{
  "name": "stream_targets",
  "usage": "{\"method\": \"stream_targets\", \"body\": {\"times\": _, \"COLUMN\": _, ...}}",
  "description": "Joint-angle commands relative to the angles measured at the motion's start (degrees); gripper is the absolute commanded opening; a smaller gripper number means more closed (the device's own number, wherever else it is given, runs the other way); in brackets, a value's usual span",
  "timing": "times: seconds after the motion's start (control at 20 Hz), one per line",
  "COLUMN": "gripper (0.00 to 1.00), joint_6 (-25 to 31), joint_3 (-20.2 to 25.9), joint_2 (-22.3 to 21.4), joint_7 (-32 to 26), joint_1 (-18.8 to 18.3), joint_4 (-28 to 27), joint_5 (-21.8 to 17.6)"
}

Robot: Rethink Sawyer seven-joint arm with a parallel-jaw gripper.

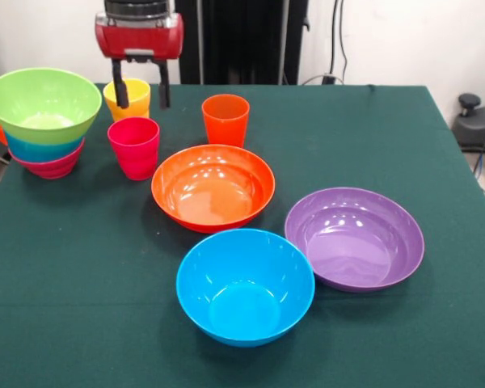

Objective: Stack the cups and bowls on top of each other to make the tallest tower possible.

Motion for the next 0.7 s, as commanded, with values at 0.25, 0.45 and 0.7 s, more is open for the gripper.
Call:
{"method": "stream_targets", "body": {"times": 0.25, "gripper": 1.0, "joint_6": -9.02, "joint_3": -11.56, "joint_2": 9.89, "joint_7": 8.04, "joint_1": 6.21, "joint_4": -7.36, "joint_5": -5.61}}
{"method": "stream_targets", "body": {"times": 0.45, "gripper": 1.0, "joint_6": -11.9, "joint_3": -13.21, "joint_2": 11.85, "joint_7": 6.94, "joint_1": 7.16, "joint_4": -8.34, "joint_5": -5.56}}
{"method": "stream_targets", "body": {"times": 0.7, "gripper": 1.0, "joint_6": -14.03, "joint_3": -14.81, "joint_2": 13.8, "joint_7": 6.09, "joint_1": 8.32, "joint_4": -9.39, "joint_5": -5.05}}
